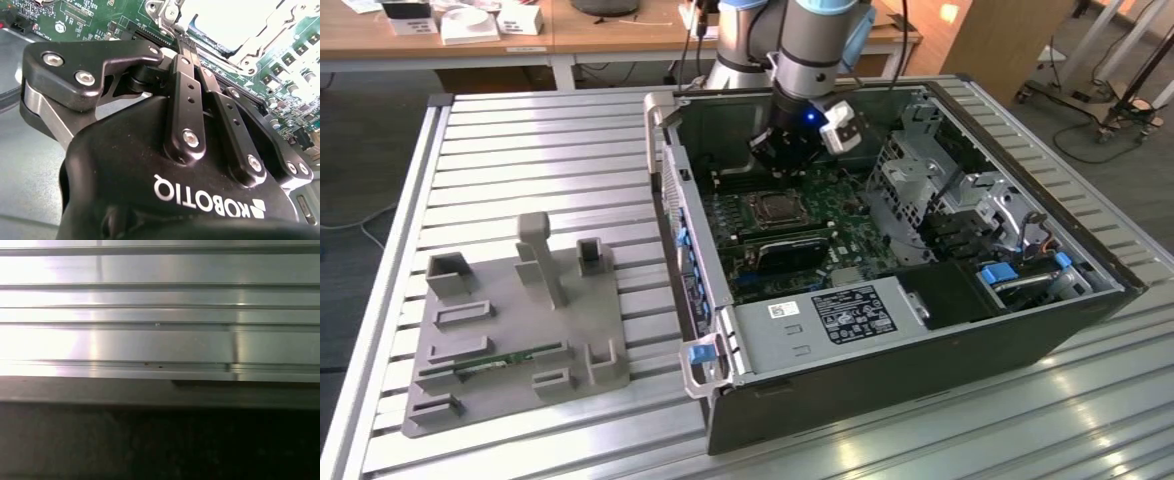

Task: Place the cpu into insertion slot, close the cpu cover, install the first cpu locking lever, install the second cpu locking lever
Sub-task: 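Install the first cpu locking lever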

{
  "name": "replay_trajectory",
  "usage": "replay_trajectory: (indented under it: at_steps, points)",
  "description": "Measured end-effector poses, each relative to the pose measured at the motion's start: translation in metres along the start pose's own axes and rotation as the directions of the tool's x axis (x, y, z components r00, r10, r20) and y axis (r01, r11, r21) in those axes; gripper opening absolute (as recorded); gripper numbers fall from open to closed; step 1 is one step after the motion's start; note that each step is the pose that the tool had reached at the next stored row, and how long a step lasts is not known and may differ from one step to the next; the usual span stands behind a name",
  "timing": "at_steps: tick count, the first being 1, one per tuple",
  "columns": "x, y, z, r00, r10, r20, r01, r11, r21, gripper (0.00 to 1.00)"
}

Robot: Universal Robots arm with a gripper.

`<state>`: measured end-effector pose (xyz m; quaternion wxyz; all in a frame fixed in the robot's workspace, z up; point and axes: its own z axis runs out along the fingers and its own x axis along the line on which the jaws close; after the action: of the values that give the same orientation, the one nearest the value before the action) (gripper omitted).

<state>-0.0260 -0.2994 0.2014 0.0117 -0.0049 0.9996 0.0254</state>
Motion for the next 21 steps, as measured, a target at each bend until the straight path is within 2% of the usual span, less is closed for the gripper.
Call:
replay_trajectory:
  at_steps: [4, 5, 11, 14, 21]
  points:
    - [0.0, -0.0018, -0.0001, 1.0, 0.001, 0.0003, -0.001, 0.9996, -0.0272, 0.1]
    - [0.0, -0.0024, -0.0001, 1.0, 0.001, 0.0003, -0.001, 0.9995, -0.0315, 0.1]
    - [0.0, -0.0069, -0.0004, 1.0, 0.001, 0.0003, -0.001, 0.9994, -0.0353, 0.1]
    - [-0.0001, -0.0071, -0.0003, 1.0, 0.001, 0.0004, -0.001, 0.9991, -0.0415, 0.1]
    - [-0.0005, -0.0083, -0.0001, 1.0, 0.001, 0.0005, -0.001, 0.9988, -0.0495, 0.1]
